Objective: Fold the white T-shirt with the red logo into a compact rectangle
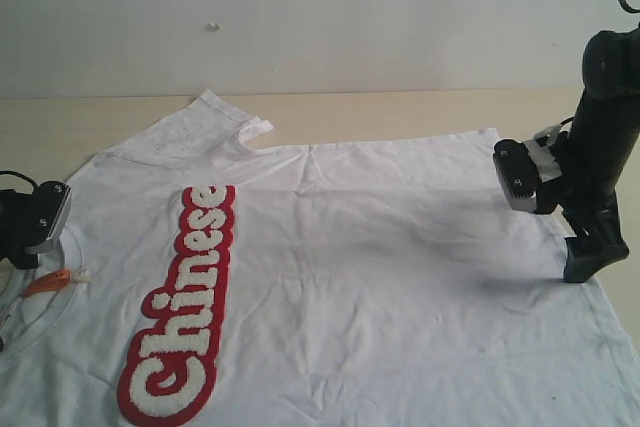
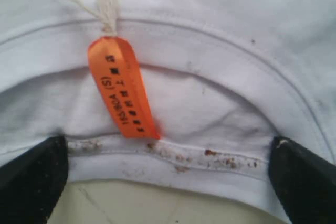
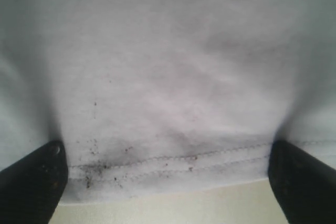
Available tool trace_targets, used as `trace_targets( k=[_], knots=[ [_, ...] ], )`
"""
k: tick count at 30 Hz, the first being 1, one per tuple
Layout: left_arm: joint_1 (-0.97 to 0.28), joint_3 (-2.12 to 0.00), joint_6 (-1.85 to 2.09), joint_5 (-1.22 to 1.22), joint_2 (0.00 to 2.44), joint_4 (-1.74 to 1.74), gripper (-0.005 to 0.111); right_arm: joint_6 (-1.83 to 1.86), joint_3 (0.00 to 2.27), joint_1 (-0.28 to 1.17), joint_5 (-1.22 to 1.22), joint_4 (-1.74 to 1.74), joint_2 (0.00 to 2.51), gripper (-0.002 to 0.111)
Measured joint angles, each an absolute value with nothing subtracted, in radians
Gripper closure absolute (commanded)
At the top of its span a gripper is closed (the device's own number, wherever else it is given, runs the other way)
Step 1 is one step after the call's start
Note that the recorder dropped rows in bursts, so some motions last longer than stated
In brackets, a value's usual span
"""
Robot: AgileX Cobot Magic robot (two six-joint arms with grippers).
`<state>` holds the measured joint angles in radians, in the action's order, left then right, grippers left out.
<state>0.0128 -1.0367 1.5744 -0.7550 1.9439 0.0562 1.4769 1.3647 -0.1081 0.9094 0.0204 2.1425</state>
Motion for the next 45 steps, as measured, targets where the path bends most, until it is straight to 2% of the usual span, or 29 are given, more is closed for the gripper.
trace_targets(
  k=[2, 4, 9, 12, 14, 45],
  knots=[
    [0.013, -1.037, 1.574, -0.755, 1.944, 0.056, 0.002, 1.477, 1.365, -0.108, 0.909, 0.02, 2.143, 0.014],
    [0.013, -1.037, 1.574, -0.755, 1.944, 0.056, 0.002, 1.477, 1.363, -0.108, 0.907, 0.02, 2.141, 0.028],
    [0.013, -1.037, 1.574, -0.755, 1.944, 0.056, 0.002, 1.488, 1.361, -0.108, 0.905, 0.019, 2.139, 0.075],
    [0.013, -1.037, 1.574, -0.755, 1.944, 0.056, 0.002, 1.528, 1.361, -0.108, 0.905, 0.017, 2.139, 0.098],
    [0.013, -1.037, 1.574, -0.755, 1.944, 0.056, 0.002, 1.543, 1.361, -0.108, 0.903, 0.015, 2.139, 0.108],
    [0.013, -1.037, 1.574, -0.755, 1.944, 0.056, 0.002, 1.557, 1.361, -0.108, 0.905, 0.007, 2.139, 0.108]
  ],
)
